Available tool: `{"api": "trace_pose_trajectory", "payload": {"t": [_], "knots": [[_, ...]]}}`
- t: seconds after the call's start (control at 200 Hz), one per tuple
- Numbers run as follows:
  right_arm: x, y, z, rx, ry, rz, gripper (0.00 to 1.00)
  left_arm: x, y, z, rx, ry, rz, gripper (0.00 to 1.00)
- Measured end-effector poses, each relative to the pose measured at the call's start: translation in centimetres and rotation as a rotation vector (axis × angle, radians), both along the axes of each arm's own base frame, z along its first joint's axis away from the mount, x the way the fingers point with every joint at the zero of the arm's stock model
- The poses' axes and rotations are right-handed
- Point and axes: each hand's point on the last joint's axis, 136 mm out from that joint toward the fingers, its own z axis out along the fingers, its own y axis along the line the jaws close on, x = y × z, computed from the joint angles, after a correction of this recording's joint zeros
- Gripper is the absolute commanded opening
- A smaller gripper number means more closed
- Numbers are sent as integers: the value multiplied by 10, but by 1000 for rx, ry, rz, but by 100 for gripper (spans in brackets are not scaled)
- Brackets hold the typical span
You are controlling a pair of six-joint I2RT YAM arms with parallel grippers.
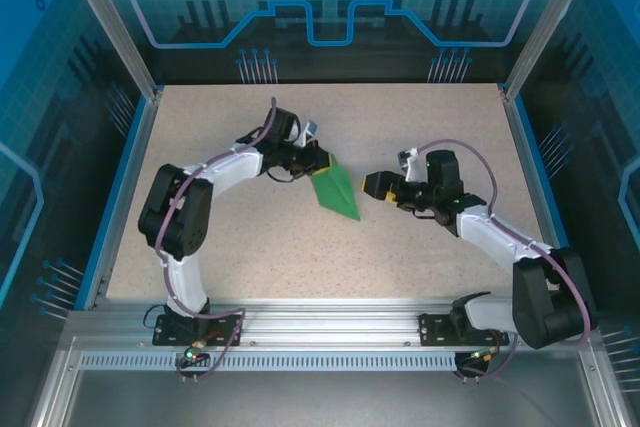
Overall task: Fold a paper plane with a square sheet of paper (fold left side to right side)
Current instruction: Turn over the paper at the center of the table.
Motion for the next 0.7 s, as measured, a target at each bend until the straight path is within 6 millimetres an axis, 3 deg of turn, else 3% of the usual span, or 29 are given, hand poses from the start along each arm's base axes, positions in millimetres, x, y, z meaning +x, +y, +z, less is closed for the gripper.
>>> {"api": "trace_pose_trajectory", "payload": {"t": [0.16,0.31,0.55,0.7], "knots": [[5,-1,4,54,14,43,100,9,13,65,-54,-133,31,8],[2,13,7,156,32,140,100,9,18,104,-102,-208,38,8],[-5,45,2,259,90,259,99,7,11,126,-183,-215,17,8],[2,56,16,307,66,283,98,5,7,133,-219,-213,-2,8]]}}
